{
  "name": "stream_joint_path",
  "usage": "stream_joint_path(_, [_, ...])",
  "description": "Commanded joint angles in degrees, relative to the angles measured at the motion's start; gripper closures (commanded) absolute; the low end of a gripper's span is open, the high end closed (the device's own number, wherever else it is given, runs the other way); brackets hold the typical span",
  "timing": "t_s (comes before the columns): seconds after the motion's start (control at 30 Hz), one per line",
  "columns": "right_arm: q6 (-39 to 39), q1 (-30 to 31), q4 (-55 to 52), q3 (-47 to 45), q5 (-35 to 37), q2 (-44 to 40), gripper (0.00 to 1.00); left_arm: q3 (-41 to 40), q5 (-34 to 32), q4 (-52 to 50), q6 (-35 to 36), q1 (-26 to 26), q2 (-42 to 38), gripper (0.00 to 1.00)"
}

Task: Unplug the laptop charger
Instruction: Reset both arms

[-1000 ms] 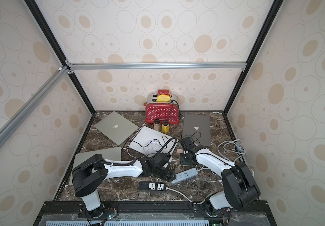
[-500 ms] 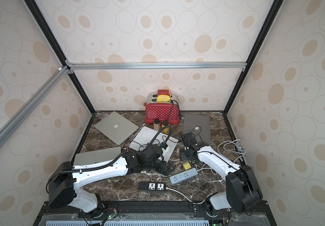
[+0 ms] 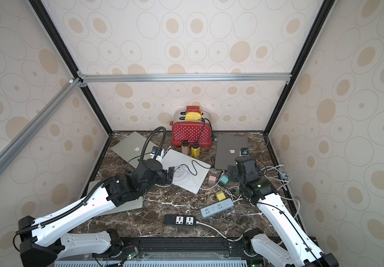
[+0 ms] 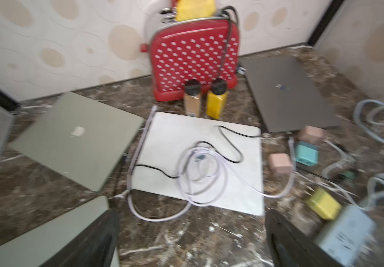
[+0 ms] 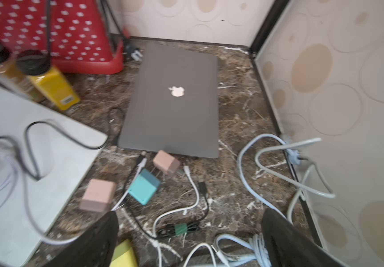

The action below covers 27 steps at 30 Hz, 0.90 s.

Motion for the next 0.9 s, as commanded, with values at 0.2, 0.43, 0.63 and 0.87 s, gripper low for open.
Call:
stream_joint_path(0.2, [-17.78,-9.04,36.59,-17.02,-3.63,3.47,0.00,-16.51,-15.06,22.75,9.22,17.47,-1.09,0.01])
stream_joint_path(0.43, [-21.22,-15.63,57.59,-26.63,-18.11,10.52,0.00,-26.56,-24.80,39.05,17.77,22.86,6.20,0.01])
stream_joint_path(0.63, [-24.25,-16.83,67.26,-27.30,-18.93,21.08,0.00,-28.01,-22.23,51.08,21.83,29.17,9.22,0.01])
stream_joint_path(0.87, [-23.64,-18.20,76.61,-27.24,-19.79,29.48,0.00,-33.81,-18.05,64.17,23.57,34.66,13.21,0.01])
